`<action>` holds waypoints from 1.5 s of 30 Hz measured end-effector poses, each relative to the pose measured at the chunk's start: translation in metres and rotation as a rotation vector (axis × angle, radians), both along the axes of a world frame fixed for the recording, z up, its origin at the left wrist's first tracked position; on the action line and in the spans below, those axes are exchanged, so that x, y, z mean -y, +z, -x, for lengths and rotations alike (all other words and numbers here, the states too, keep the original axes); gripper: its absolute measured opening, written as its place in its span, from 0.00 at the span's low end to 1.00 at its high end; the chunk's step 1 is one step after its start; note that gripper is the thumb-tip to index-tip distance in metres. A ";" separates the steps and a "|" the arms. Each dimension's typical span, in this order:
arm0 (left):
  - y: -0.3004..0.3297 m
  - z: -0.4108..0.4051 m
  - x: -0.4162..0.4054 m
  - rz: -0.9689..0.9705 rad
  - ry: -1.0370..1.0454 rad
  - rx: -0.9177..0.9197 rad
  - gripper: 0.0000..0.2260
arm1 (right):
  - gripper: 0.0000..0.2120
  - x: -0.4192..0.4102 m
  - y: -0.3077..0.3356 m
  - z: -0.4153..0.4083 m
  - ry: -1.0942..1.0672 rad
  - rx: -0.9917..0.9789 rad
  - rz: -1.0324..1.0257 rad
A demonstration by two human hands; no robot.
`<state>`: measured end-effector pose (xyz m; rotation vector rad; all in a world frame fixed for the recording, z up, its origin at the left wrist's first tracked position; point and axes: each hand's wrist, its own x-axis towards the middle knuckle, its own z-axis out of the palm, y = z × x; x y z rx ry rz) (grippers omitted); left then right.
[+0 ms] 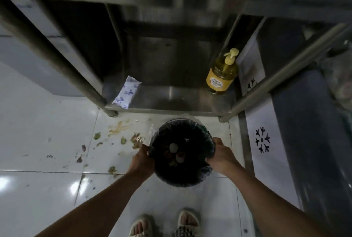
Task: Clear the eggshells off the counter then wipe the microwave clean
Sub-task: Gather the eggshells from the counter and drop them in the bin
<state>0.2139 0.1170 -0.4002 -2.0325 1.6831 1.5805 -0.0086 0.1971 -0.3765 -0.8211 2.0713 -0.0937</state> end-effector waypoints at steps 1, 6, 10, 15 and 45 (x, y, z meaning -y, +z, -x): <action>-0.018 0.005 0.003 0.000 0.007 0.003 0.05 | 0.29 0.003 -0.019 0.004 0.001 0.004 0.000; -0.099 0.020 0.020 0.026 -0.025 0.054 0.08 | 0.31 0.019 -0.103 0.016 -0.023 0.024 -0.007; -0.149 0.022 0.032 0.054 -0.049 0.093 0.08 | 0.33 0.032 -0.155 0.018 -0.004 0.023 -0.009; -0.190 0.021 0.042 0.073 -0.041 0.105 0.09 | 0.34 0.043 -0.192 0.016 -0.013 0.003 0.034; 0.176 0.007 0.048 0.203 -0.198 0.011 0.28 | 0.40 0.047 0.162 -0.027 0.035 -0.016 0.242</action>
